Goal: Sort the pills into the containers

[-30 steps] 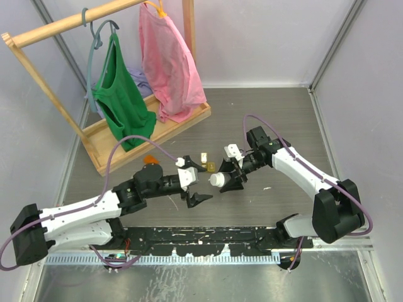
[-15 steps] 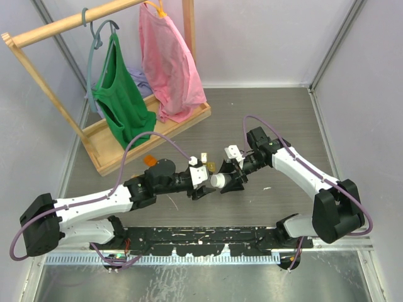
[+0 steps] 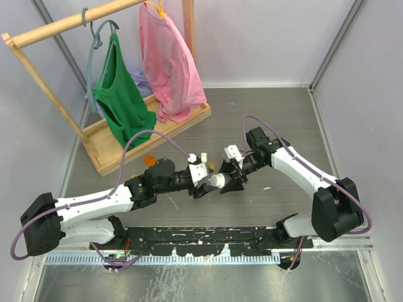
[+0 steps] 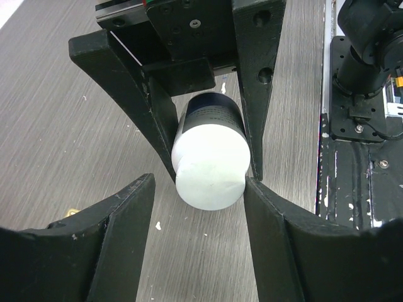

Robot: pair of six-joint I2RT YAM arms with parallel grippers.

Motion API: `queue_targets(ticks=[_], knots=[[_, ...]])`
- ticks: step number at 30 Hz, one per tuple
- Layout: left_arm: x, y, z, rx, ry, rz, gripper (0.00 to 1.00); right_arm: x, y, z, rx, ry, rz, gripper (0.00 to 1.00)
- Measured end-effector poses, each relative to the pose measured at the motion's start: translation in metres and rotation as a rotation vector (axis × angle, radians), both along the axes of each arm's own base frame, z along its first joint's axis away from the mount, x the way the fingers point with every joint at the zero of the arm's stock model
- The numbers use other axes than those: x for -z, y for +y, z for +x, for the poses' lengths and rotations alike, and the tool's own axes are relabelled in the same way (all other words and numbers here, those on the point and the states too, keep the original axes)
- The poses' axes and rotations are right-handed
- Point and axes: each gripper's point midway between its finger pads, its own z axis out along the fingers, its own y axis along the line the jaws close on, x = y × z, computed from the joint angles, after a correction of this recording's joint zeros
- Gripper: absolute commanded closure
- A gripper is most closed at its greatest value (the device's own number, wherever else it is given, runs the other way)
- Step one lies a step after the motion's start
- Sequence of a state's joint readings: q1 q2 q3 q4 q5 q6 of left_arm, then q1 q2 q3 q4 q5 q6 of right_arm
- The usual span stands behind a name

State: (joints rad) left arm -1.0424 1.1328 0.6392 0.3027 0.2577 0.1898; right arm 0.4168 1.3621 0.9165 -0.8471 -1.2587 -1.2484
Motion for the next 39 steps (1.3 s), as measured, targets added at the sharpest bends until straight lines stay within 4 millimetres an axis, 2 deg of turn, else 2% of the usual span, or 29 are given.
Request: queue_targets(ticks=[7, 16, 32, 35, 39], knots=[[-0.0001, -0.0002, -0.0006, -0.004, 0.017, -0.005, 0.41, 0.0000, 0.0000, 0.0001, 0.000, 0.000, 0.000, 0.99], [-0.0065, -0.0020, 0.0000, -0.005, 0.018, -0.019, 0.36, 0.0003, 0.0001, 0.0001, 0.000, 0.002, 0.000, 0.99], [-0.0030, -0.0033, -0.0002, -0.007, 0.040, -0.015, 0.42, 0.0010, 0.0001, 0.0002, 0.000, 0.007, -0.003, 0.99], [-0.0018, -0.0042, -0.0006, -0.003, 0.043, -0.011, 0.49, 0.0010, 0.0001, 0.0001, 0.000, 0.007, -0.003, 0.99], [-0.0019, -0.0067, -0.0025, 0.011, 0.055, -0.009, 0.74, 0.0008, -0.0002, 0.0005, 0.002, 0.007, -0.003, 0.99]])
